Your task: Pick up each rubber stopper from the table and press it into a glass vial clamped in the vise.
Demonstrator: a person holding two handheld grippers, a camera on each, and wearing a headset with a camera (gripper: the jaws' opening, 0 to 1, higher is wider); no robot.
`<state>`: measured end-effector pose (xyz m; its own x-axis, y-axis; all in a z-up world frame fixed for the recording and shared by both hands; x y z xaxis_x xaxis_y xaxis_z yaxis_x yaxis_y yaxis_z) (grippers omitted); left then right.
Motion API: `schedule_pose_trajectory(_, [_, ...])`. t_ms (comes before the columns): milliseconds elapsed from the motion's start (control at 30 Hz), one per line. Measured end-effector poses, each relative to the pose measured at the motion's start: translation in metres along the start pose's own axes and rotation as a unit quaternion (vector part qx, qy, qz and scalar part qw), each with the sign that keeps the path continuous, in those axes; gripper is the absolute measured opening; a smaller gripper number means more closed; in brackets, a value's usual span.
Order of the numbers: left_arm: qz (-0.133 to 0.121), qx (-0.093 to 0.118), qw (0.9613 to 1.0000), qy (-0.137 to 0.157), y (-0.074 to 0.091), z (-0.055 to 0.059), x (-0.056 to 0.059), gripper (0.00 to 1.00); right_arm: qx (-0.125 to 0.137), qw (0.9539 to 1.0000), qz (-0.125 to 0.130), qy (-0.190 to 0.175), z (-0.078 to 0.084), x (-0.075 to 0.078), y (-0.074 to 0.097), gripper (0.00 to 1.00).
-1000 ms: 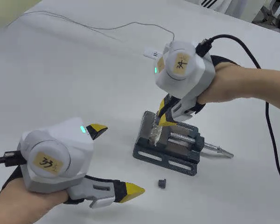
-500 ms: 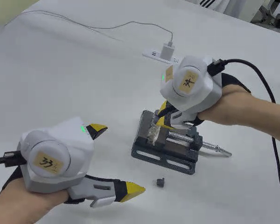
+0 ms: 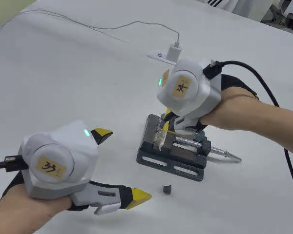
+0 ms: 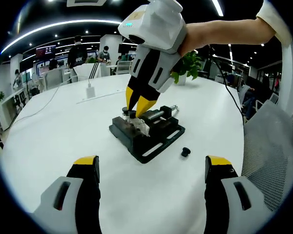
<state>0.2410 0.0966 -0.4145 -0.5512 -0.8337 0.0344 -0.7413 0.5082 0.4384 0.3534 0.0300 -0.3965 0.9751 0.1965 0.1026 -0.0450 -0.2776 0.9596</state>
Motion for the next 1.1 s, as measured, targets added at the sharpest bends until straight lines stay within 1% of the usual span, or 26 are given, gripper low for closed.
schedule_pose_trajectory(167, [-0.002,-0.001,1.0,0.002,0.0015,0.0011,-0.0015,0.87,0.012,0.9999,-0.003,0.003,0.0,-0.0008,-0.0002,0.06])
schedule_pose_trajectory(567, [-0.001,-0.003,1.0,0.003,0.0027,0.0032,-0.0004,0.86,0.013,0.9998,-0.004,0.014,0.0,-0.001,0.0,0.07])
schedule_pose_trajectory(667, [-0.002,-0.003,1.0,0.004,0.0027,0.0031,-0.0009,0.86,0.017,0.9998,-0.012,0.005,0.0001,-0.0019,0.0004,0.1])
schedule_pose_trajectory(800, [-0.001,-0.004,1.0,0.003,0.0023,0.0032,-0.0009,0.86,0.019,0.9997,-0.01,0.01,-0.0001,-0.0012,0.0007,0.09])
schedule_pose_trajectory(900, [-0.001,-0.004,1.0,0.004,0.0018,0.0034,-0.0009,0.86,0.026,0.9996,-0.011,0.006,-0.0024,-0.0011,0.0018,0.11])
schedule_pose_trajectory(1000, [0.0,-0.005,1.0,0.004,0.0014,0.0043,-0.0005,0.86,0.029,0.9996,-0.006,0.006,-0.0042,0.0015,0.0028,0.11])
schedule_pose_trajectory(1100, [0.001,-0.005,1.0,0.005,0.0015,0.0044,-0.0001,0.85,0.028,0.9995,-0.01,0.005,-0.0041,0.0015,0.0031,0.11])
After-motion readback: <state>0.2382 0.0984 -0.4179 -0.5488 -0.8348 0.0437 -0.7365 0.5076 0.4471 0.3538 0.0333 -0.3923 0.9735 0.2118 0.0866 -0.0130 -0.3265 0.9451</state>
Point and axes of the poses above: the centre of the closed fingertips' face, and the gripper's own axes: y roughly backward along the fingers, x roughly to its right, z roughly out of its underside, the point moved 4 cm from there along y, roughly backward along the fingers, and after that the axes turned 7 degrees about -z, right-handed, at the moved point
